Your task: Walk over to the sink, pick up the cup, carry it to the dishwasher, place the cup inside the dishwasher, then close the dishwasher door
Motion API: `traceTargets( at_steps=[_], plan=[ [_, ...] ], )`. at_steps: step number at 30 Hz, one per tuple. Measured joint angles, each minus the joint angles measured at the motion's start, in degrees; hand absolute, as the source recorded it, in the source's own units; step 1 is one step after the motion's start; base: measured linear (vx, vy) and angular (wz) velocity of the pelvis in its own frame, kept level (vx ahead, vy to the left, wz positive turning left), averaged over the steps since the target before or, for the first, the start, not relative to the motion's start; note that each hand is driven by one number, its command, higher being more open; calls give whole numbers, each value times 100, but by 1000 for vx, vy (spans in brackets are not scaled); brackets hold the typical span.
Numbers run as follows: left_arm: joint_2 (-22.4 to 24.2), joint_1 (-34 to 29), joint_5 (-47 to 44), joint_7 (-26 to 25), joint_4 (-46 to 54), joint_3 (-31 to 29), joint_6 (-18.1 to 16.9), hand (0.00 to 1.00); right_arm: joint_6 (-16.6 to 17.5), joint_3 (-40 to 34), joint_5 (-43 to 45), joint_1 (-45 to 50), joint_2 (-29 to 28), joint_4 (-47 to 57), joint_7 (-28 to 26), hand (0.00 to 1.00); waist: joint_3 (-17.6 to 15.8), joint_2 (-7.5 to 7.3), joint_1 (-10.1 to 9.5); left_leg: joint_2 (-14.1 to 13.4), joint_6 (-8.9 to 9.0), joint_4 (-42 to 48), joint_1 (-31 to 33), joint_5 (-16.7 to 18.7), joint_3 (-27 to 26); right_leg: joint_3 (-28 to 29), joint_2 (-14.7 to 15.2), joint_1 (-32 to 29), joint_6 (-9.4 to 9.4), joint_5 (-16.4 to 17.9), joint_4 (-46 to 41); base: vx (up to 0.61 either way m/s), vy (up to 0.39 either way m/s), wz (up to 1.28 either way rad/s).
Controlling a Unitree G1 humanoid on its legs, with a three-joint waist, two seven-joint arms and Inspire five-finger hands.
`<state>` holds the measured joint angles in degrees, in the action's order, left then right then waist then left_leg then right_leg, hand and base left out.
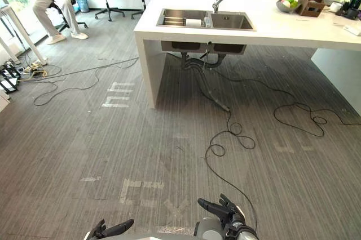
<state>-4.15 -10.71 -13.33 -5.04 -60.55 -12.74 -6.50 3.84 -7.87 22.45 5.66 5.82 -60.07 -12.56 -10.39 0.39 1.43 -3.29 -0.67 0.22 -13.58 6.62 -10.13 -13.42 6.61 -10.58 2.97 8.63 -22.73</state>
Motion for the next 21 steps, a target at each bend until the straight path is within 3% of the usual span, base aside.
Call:
traceTargets(
  at_steps=[3, 4, 5, 6, 7, 8, 9, 10, 11, 12, 13, 14, 15, 16, 17, 18, 19, 20, 21],
  plan=[
    [32, 127, 35, -1, 9, -178, 106, 100, -67, -71, 103, 109, -16, 240, -145, 100, -88, -8, -10, -301, 286, 410, -80, 467, 75, 68, -18, -274, 109, -477, 762, 289, -184, 8],
    [36, 151, 79, -3, 11, -222, 119, 100, -67, -71, 102, 153, -18, 306, -157, 100, -98, -19, -7, -325, 345, 489, -123, 575, 122, 76, 15, -267, 114, -497, 812, 397, -267, 29],
    [34, 194, 139, -8, 29, -275, 131, 100, -69, -76, 102, 227, -18, 427, -165, 100, -109, -61, -8, -343, 446, 639, -259, 796, 228, 116, 152, -240, 99, -479, 710, 471, -324, 42],
    [88, 215, 205, -23, 46, -311, 135, 100, -72, -146, 105, 326, 8, 500, -165, 100, -105, -30, -1, -408, 533, 700, -442, 1020, 337, 94, 237, -283, -34, -660, 224, 491, -345, 51],
    [135, 212, 226, -35, 45, -330, 136, 100, -106, -210, 110, 362, 13, 516, -173, 100, -78, -16, 42, -478, 516, 675, -519, 1104, 404, 62, 214, -351, -45, -652, -95, 652, -422, 57],
    [271, 171, 279, -122, 41, -371, 138, 100, -197, -342, 129, 390, 43, 550, -206, 100, 82, 119, 89, -640, 483, 666, -665, 1217, 540, -67, 140, -483, -239, -213, -649, 563, -325, 33],
    [376, 163, 288, -137, 78, -504, 140, 100, -268, -410, 125, 310, 69, 477, -195, 100, 163, 239, 57, -734, 512, 1244, -535, 1246, 719, -103, -15, -498, -333, 134, -869, 707, -390, 18],
    [406, 162, 304, -143, 107, -563, 142, 100, -310, -445, 126, 266, 57, 412, -189, 100, 179, 254, 65, -743, 516, 1704, -384, 1231, 844, -133, -74, -427, -374, 253, -879, 615, -315, -12],
    [437, 150, 338, -188, 147, -633, 137, 100, -388, -488, 127, 207, 66, 309, -190, 100, 225, 303, 69, -736, 581, 2688, -80, 987, 1051, -181, -226, -208, -436, 437, -806, 616, -313, -4],
    [443, 150, 350, -209, 144, -671, 144, 100, -425, -504, 125, 187, 68, 272, -188, 100, 265, 337, 82, -784, 613, 3087, 72, 792, 1100, -220, -300, -72, -458, 521, -742, 606, -273, 0],
    [474, 175, 386, -227, 146, -752, 142, 100, -452, -503, 119, 174, 74, 188, -179, 100, 275, 336, 87, -914, 942, 3945, 392, 136, 1193, -255, -450, 270, -499, 636, -535, 588, -226, 2],
    [488, 185, 389, -226, 153, -845, 119, 100, -457, -493, 118, 166, 79, 140, -152, 100, 258, 326, 64, -1072, 1050, 4746, 719, -112, 1145, -245, -598, 600, -594, 641, -230, 577, -205, -5],
    [519, 183, 390, -225, 212, -1010, 97, 100, -456, -438, 121, 125, 73, 78, -97, 100, 247, 326, 42, -1225, 878, 5738, 1155, 44, 983, -216, -776, 1110, -661, 613, 237, 697, -190, -22],
    [511, 181, 438, -231, 267, -1126, 58, 100, -443, -284, 135, 133, 72, 19, -67, 100, 228, 267, -58, -1155, 792, 6303, 1604, 346, 805, -118, -863, 1764, -616, 535, 798, 577, -139, -26],
    [505, 179, 462, -231, 293, -1118, 11, 100, -438, -252, 155, 114, 70, -29, -64, 100, 226, 249, -94, -1080, 758, 6328, 1828, 466, 735, -80, -866, 1967, -609, 523, 991, 578, -127, -28],
    [507, 182, 511, -232, 334, -1115, -33, 100, -439, -228, 169, 78, 70, -70, -61, 100, 213, 238, -134, -986, 685, 6285, 2056, 622, 611, -9, -862, 2132, -611, 506, 1131, 333, -50, -40],
    [514, 158, 609, -247, 389, -1098, -119, 100, -440, -171, 189, -40, 73, -181, -54, 100, 196, 224, -241, -877, 476, 6057, 2394, 874, 348, 140, -809, 2318, -605, 501, 1281, 562, 6, -84],
    [487, 148, 697, -278, 392, -1064, -256, 100, -437, -137, 246, -196, 18, -273, -46, 100, 141, 161, -362, -650, 151, 5089, 2831, 1069, -150, 370, -613, 2537, -601, 502, 1395, 570, 45, -89],
    [472, 130, 767, -328, 392, -1046, -299, 100, -430, -135, 251, -231, -11, -270, -49, 100, 110, 134, -386, -538, 125, 4552, 2960, 1026, -328, 408, -527, 2626, -593, 507, 1404, 695, 108, -80]
  ],
)
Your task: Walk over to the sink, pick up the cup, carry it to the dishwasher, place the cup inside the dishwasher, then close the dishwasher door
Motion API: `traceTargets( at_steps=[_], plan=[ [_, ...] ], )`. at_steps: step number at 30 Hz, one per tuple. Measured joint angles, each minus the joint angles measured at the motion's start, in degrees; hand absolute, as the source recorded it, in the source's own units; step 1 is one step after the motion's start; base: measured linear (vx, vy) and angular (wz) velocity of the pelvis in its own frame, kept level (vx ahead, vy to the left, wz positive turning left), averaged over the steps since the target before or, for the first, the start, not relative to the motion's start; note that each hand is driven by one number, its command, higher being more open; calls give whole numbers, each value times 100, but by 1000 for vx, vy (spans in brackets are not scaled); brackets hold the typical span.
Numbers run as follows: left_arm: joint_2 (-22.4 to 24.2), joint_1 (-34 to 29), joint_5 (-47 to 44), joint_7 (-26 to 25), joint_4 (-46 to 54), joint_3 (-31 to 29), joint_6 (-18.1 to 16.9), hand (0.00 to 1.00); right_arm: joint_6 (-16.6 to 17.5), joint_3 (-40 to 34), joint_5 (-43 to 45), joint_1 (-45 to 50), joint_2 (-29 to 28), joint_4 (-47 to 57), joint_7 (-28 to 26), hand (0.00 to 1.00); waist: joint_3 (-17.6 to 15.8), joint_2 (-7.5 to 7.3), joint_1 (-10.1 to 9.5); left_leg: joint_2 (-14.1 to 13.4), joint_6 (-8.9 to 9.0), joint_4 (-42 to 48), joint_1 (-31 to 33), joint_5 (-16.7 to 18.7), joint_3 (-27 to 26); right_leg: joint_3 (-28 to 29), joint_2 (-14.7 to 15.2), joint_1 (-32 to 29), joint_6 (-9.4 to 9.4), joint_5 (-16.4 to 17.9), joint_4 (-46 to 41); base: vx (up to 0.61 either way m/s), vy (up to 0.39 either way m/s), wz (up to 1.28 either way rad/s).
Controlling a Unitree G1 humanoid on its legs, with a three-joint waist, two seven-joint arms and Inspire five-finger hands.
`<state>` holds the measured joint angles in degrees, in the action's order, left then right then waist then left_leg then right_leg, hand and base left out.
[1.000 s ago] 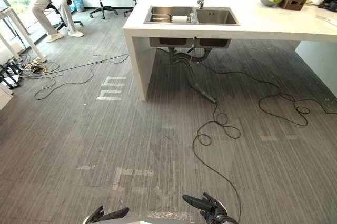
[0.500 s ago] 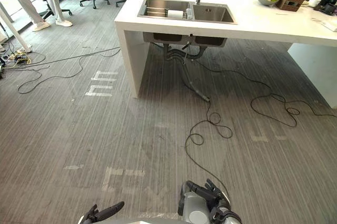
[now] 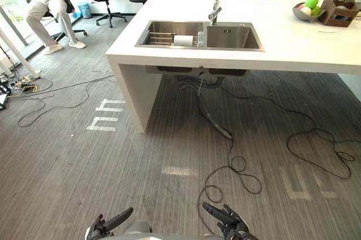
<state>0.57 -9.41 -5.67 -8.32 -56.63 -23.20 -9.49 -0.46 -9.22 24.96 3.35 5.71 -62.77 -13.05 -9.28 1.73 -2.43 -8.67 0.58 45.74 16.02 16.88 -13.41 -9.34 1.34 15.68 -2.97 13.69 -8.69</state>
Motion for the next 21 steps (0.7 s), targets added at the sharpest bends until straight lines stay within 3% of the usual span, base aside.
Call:
traceTargets(
  at_steps=[1, 2, 3, 4, 5, 6, 7, 8, 10, 11, 12, 13, 14, 15, 16, 17, 18, 19, 20, 21],
  plan=[
    [-4, -51, 92, -82, 4, 18, -114, 100, 7, 10, 4, -19, -37, 38, -9, 100, -28, -41, -3, 166, -83, -1049, 123, -271, -242, 32, 141, 143, 45, 26, -3, 598, 159, -62],
    [28, -172, 128, -194, 20, 79, -276, 100, 49, 13, 4, 5, -65, 118, -37, 100, -32, -21, -29, 298, -87, -2637, 138, -953, -421, 144, 235, 336, 135, 83, 15, 733, 250, -83],
    [80, -295, 120, -271, 34, 193, -424, 100, 110, 110, 6, 61, -64, 222, -78, 100, -40, 41, -87, 251, -82, -3389, 186, -1615, -430, 358, 183, 622, 165, 187, 130, 631, 261, -80],
    [59, -320, 115, -286, 29, 235, -471, 100, 145, 136, 8, 80, -71, 234, -75, 100, -29, 38, -139, 237, -164, -3227, 187, -1992, -435, 471, 222, 765, 147, 211, 201, 635, 326, -53],
    [-70, -248, 106, -362, 54, 360, -660, 100, 187, 251, 4, 49, -180, 244, -75, 100, -32, -127, -147, 308, -213, -2938, 260, -2124, -508, 638, 375, 810, 115, 197, 173, 592, 350, -9],
    [-216, -123, 99, -492, 213, 640, -842, 100, 212, 326, -41, 1, -239, 265, -83, 100, -65, -252, -145, 346, -279, -2727, 344, -2079, -585, 863, 449, 706, 65, 78, -33, 567, 357, 14],
    [-290, -89, 110, -572, 355, 817, -880, 100, 194, 357, -65, -27, -258, 249, -82, 100, -77, -272, -143, 414, -372, -2665, 364, -2016, -556, 971, 482, 635, 109, 22, -204, 529, 345, 41],
    [-383, -69, 123, -772, 840, 1140, -891, 100, 172, 449, -183, -56, -272, 232, -81, 100, -78, -303, -105, 584, -634, -2526, 344, -1821, -507, 1088, 581, 516, 257, -79, -634, 514, 303, 49],
    [-390, -111, 159, -1047, 1984, 1616, -885, 100, 135, 595, -245, -37, -269, 230, -81, 100, -46, -347, -105, 821, -751, -2241, 253, -1419, -486, 1081, 765, 364, 611, -293, -1408, 582, 282, 40],
    [-434, -86, 294, -1175, 2807, 1864, -854, 100, 106, 620, -228, -15, -275, 243, -79, 100, -24, -382, -89, 984, -781, -2232, 94, -1247, -484, 1089, 889, 170, 1016, -622, -2046, 533, 229, 22],
    [-485, -20, 396, -1190, 3633, 2065, -841, 100, 75, 588, -196, 27, -248, 266, -75, 100, -13, -404, -55, 1128, -823, -2382, -203, -1139, -457, 1144, 972, -138, 1485, -1302, -2850, 420, 182, 20],
    [-506, 30, 480, -1194, 3951, 2126, -836, 100, 67, 556, -193, 48, -231, 261, -70, 100, -5, -415, -21, 1180, -818, -2495, -390, -1105, -427, 1202, 977, -287, 1668, -1656, -3256, 380, 159, 4],
    [-535, 142, 563, -1189, 4670, 2205, -765, 100, 110, 457, -142, 82, -225, 298, -82, 100, 2, -428, 20, 1266, -776, -2809, -827, -1091, -414, 1163, 1041, -823, 1808, -1805, -4531, 278, 118, -7],
    [-526, 184, 570, -1197, 4982, 2210, -748, 100, 166, 399, -121, 104, -226, 372, -75, 100, -5, -415, 55, 1321, -748, -3028, -1093, -1105, -412, 944, 1160, -1102, 1664, -1756, -5133, 321, 141, -21],
    [-515, 252, 608, -1243, 5545, 2261, -743, 100, 259, 313, -80, 191, -219, 612, -75, 100, 9, -389, 135, 1391, -715, -3481, -1629, -1126, -418, 411, 1445, -1574, 1025, -1485, -6002, 294, 126, -27],
    [-524, 304, 824, -1369, 6026, 2367, -746, 100, 271, 305, -80, 248, -205, 812, -71, 100, 42, -391, 202, 1385, -648, -3837, -2052, -1152, -436, -14, 1549, -1992, 521, -1161, -6321, 298, 111, -24],
    [-562, 386, 944, -1431, 6194, 2448, -750, 100, 279, 298, -80, 279, -211, 905, -72, 100, 83, -352, 216, 1375, -625, -3966, -2215, -1157, -440, -176, 1554, -2167, 365, -1017, -6290, 306, 60, -14],
    [-619, 602, 1257, -1547, 6380, 2591, -775, 100, 301, 295, -77, 292, -218, 1020, -73, 100, 79, -360, 232, 1338, -608, -4088, -2419, -1160, -437, -404, 1505, -2488, 351, -760, -5945, 336, -4, 0],
    [-665, 838, 1506, -1638, 6498, 2734, -783, 100, 309, 279, -72, 276, -228, 1106, -75, 100, 63, -338, 245, 1262, -573, -4113, -2562, -1138, -410, -597, 1332, -2740, 416, -416, -5069, 353, -36, 5],
    [-681, 927, 1580, -1649, 6533, 2776, -792, 100, 308, 278, -73, 271, -245, 1143, -74, 100, 47, -331, 261, 1218, -517, -4124, -2621, -1104, -381, -679, 1233, -2781, 428, -300, -4531, 393, -96, 15]
  ],
)
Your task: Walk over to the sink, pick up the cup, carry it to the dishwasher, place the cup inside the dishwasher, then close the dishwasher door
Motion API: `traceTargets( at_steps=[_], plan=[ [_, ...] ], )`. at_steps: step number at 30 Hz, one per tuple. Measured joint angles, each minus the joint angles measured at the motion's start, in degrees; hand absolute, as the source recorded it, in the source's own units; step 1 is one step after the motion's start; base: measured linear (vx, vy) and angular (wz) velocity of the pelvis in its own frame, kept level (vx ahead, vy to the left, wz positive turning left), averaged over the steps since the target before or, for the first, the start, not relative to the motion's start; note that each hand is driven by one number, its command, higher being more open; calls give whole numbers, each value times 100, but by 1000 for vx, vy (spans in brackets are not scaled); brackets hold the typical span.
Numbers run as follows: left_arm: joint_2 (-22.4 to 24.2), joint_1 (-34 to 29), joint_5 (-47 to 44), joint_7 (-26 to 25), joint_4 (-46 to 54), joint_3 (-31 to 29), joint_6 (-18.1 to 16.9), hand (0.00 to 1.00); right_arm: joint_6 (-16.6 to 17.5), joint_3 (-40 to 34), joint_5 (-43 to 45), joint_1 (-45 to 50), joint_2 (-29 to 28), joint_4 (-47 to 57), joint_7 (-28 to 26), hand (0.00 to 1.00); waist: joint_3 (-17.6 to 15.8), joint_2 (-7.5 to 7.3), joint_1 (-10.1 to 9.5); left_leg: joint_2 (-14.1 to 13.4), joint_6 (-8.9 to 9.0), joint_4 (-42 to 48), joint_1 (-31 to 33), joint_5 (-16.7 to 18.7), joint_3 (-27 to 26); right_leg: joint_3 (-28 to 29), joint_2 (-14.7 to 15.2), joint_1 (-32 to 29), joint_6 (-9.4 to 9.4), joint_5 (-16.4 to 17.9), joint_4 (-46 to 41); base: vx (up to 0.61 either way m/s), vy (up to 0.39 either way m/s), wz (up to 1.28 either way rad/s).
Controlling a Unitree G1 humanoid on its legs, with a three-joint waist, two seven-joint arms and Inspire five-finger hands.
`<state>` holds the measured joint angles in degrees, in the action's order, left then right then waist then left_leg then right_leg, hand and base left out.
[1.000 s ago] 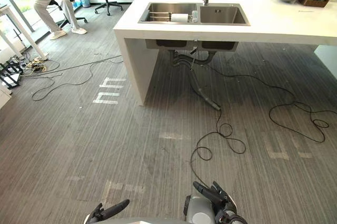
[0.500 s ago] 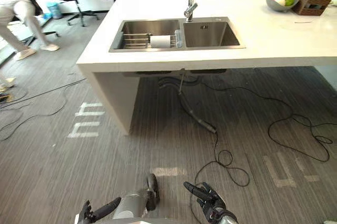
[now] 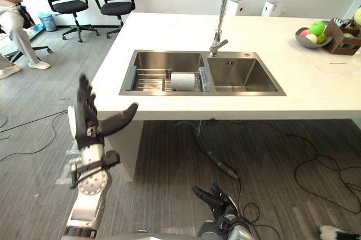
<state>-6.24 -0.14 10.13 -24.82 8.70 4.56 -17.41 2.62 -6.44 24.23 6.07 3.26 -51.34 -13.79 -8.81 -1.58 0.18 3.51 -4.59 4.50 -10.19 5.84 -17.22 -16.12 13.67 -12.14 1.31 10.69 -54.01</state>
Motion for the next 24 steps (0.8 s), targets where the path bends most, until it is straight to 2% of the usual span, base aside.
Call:
traceTargets(
  at_steps=[2, 3, 4, 5, 6, 7, 8, 9, 10, 11, 12, 13, 14, 16, 18, 19, 21, 22, 24],
  plan=[
    [-57, 177, 64, 4, 55, 134, -71, 100, -48, 3, -23, -69, -93, 14, 63, 100, -45, 53, 107, -251, 301, 88, -187, 214, 213, 63, -526, 49, -2, -6, 2232, 492, -178, 32],
    [-86, 184, 69, 22, 100, 205, -112, 100, -71, 19, -43, -71, -117, 46, 79, 100, -45, 55, 123, -317, 347, 145, -244, 365, 289, 211, -633, 40, 13, -115, 2714, 397, -173, 35],
    [-103, 177, 84, 23, 131, 268, -149, 100, -88, 31, -89, -69, -124, 69, 86, 100, -43, 37, 123, -345, 350, 240, -268, 501, 332, 352, -668, 2, 24, -219, 2884, 318, -184, 31],
    [-94, 117, 157, 22, 191, 385, -216, 100, -157, 76, -250, -60, -113, 136, 68, 100, -49, 9, 96, -391, 448, 538, -298, 823, 407, 614, -665, -19, 38, -418, 2992, 403, -275, 27],
    [-72, 32, 312, 22, 246, 532, -300, 100, -227, 100, -421, -59, -78, 177, 56, 100, -25, 10, 71, -479, 585, 903, -347, 1197, 478, 711, -674, 12, -30, -663, 2841, 516, -367, 26],
    [-9, -74, 472, 52, 271, 690, -322, 100, -316, 134, -447, -29, 31, 262, 33, 100, 51, 211, 90, -685, 740, 1064, -357, 1380, 528, 601, -794, 25, -83, -401, 2625, 547, -365, 26],
    [34, -111, 649, 143, 310, 857, -338, 100, -402, 168, -443, 18, 82, 329, 16, 100, 155, 338, 82, -822, 822, 1057, -375, 1417, 554, 484, -880, 1, -138, -191, 2524, 484, -285, 34],
    [48, -98, 854, 402, 388, 1084, -344, 100, -537, 233, -437, 14, 143, 372, 12, 100, 201, 409, 89, -943, 914, 1176, -318, 1368, 556, 355, -965, 47, -205, -36, 2537, 483, -261, 31],
    [45, -95, 924, 570, 424, 1183, -340, 100, -613, 252, -437, 6, 158, 370, 10, 100, 203, 418, 91, -1032, 979, 1429, -209, 1327, 555, 302, -1010, 123, -237, -5, 2618, 462, -270, 26],
    [42, -92, 931, 881, 464, 1329, -295, 100, -731, 254, -441, 7, 170, 374, 9, 100, 207, 430, 74, -1242, 1038, 2217, 122, 1216, 552, 262, -1104, 388, -289, 4, 2896, 518, -310, 8],
    [21, -93, 948, 1124, 463, 1396, -232, 100, -843, 253, -442, 25, 196, 337, 6, 100, 209, 428, 69, -1448, 1043, 2778, 305, 1193, 341, 238, -1158, 752, -333, -21, 3234, 399, -238, 5],
    [-4, -91, 981, 1230, 463, 1407, -206, 100, -907, 255, -442, 47, 221, 325, 3, 100, 221, 419, 79, -1530, 1039, 2836, 326, 1195, 173, 219, -1150, 921, -344, -29, 3396, 355, -178, 3],
    [-68, -83, 1034, 1402, 463, 1427, -177, 100, -947, 252, -428, 113, 285, 266, 2, 100, 271, 364, 87, -1630, 1021, 2630, 372, 1187, -135, 204, -1101, 1169, -348, -38, 3662, 316, -122, 7],
    [-230, 10, 1043, 1610, 462, 1465, -135, 100, -978, 251, -390, 130, 360, 98, 9, 100, 441, 409, 89, -1640, 926, 1634, 494, 909, -360, 178, -1029, 1346, -333, -47, 3887, 310, -71, 12],
    [-343, 290, 1172, 1730, 434, 1526, -7, 100, -1057, 256, -384, 79, 474, -7, -3, 100, 537, 555, 77, -1605, 871, 385, 741, -341, -292, 141, -1096, 1326, -329, -44, 3931, 266, 27, 6],
    [-431, 349, 1282, 1813, 396, 1526, 98, 100, -1072, 249, -390, 34, 512, -126, -4, 100, 593, 582, 68, -1572, 1022, 190, 667, -440, -282, 183, -1108, 1349, -312, -35, 3948, 228, 60, -4],
    [-689, 485, 1548, 1899, 197, 1583, 294, 100, -1077, 247, -390, 10, 533, -203, -19, 100, 675, 585, 143, -1448, 1059, -297, 457, -617, -260, 180, -1066, 1344, -311, -34, 3956, 184, 79, 7],
    [-990, 611, 1644, 2061, 62, 1634, 513, 100, -1092, 240, -389, -107, 534, -336, -23, 100, 675, 586, 228, -1382, 1093, -568, 364, -726, -275, 182, -1047, 1340, -311, -35, 3990, 134, 109, 10],
    [-1317, 738, 1694, 2290, -149, 1669, 749, 100, -1112, 229, -388, -164, 540, -423, -20, 100, 676, 585, 232, -1337, 1111, -665, 334, -764, -303, 188, -1018, 1328, -304, -39, 3997, 80, 69, 2]
  ],
)
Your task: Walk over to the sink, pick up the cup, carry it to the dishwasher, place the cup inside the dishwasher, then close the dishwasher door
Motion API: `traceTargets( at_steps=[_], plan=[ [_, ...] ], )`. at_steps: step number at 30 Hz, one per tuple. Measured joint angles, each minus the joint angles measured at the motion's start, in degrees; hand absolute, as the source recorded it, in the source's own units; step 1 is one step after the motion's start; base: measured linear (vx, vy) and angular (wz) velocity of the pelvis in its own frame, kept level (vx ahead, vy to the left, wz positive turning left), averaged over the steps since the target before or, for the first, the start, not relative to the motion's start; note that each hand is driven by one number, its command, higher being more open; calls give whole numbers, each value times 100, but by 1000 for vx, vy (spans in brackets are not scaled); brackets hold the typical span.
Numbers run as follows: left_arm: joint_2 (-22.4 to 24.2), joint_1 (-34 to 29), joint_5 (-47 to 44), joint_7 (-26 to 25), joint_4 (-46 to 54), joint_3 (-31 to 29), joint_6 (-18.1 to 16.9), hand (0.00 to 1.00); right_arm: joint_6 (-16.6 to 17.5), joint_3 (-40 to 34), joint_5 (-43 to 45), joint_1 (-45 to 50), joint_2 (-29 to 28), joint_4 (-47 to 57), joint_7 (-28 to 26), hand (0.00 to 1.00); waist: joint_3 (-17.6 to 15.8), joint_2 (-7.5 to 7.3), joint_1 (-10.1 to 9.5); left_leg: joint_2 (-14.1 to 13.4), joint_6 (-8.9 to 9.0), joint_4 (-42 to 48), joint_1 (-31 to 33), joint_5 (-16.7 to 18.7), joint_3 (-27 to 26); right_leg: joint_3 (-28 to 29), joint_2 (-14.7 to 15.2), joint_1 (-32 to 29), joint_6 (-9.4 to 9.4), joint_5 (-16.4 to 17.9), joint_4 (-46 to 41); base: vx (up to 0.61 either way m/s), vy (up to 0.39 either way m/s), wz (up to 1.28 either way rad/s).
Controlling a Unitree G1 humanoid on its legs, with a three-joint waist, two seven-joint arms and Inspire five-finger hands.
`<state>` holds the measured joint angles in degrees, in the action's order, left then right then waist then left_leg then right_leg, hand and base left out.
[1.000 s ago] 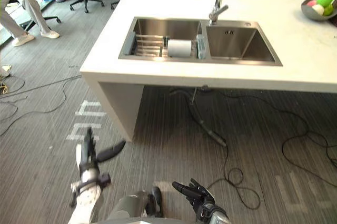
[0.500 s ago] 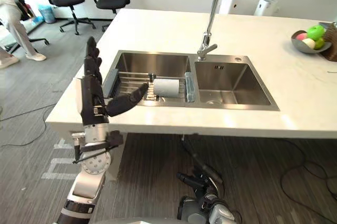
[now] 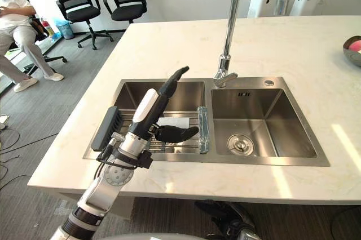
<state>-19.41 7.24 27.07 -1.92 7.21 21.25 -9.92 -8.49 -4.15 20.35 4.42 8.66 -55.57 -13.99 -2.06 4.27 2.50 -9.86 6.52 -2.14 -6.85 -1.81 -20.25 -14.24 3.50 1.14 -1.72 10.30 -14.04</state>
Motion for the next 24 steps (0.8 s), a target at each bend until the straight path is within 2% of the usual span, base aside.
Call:
traceTargets(
  at_steps=[2, 3, 4, 5, 6, 9, 11, 18, 24],
  plan=[
    [-228, 66, 0, 260, -187, -1, 256, 100, -2, 0, 2, -2, 21, 15, -3, 100, -1, 1, 12, -7, -6, 36, -23, -56, -17, -5, 56, -84, 18, -11, -271, 40, 3, 0],
    [-306, 146, -2, 418, -341, -8, 398, 100, -15, 3, 5, -16, 57, 98, -19, 100, -61, 89, 35, -157, -7, 150, -41, -61, -14, 16, 50, -483, 30, 54, -952, 14, -37, -1],
    [-335, 196, -7, 499, -445, -15, 448, 100, -15, 15, 9, -11, 74, 165, -35, 100, -50, 154, 69, -249, -4, 143, -37, -60, 14, 115, -55, -518, 77, 133, -794, -29, -79, 7],
    [-553, 402, -14, 750, -578, -35, 559, 100, -42, 66, 11, -13, -16, 207, -49, 100, -5, -28, 117, -199, 81, 23, -101, -81, -37, 229, -132, -304, 102, -645, 640, -15, -73, 20],
    [-656, 584, -14, 932, -730, -32, 608, 100, -72, 71, 11, -45, -60, 141, -40, 100, -32, 18, 209, -271, 151, -151, -206, -29, -102, 202, -192, -329, 227, -782, 611, 11, -84, 24],
    [-838, 762, -77, 1519, -761, -39, 757, 100, -103, 60, 12, -85, 50, 130, -22, 100, -74, 135, 325, -288, 165, -231, -215, -26, -243, 269, -248, -388, 206, -798, 650, 6, -19, -10],
    [-917, 778, -197, 1726, -761, -38, 796, 100, -149, 61, 3, -98, 66, 122, 12, 100, -79, 144, 364, -266, 175, -233, -259, -18, -305, 331, -245, -387, 213, -836, 655, -47, 27, -19],
    [-1112, 862, -343, 1991, -764, -34, 1078, 100, -194, 188, 6, -78, 143, 142, 160, 100, -87, 135, 451, -159, 166, -266, -310, 22, -407, 445, -185, -329, 278, -1079, 862, -78, 35, -8],
    [-1116, 1024, -342, 2288, -918, -19, 1167, 100, -196, 242, 4, 65, 177, 216, 172, 100, -90, 126, 496, -108, 137, -271, -344, 34, -457, 495, -163, -225, 340, -1199, 1108, -50, 11, -5]
  ],
)
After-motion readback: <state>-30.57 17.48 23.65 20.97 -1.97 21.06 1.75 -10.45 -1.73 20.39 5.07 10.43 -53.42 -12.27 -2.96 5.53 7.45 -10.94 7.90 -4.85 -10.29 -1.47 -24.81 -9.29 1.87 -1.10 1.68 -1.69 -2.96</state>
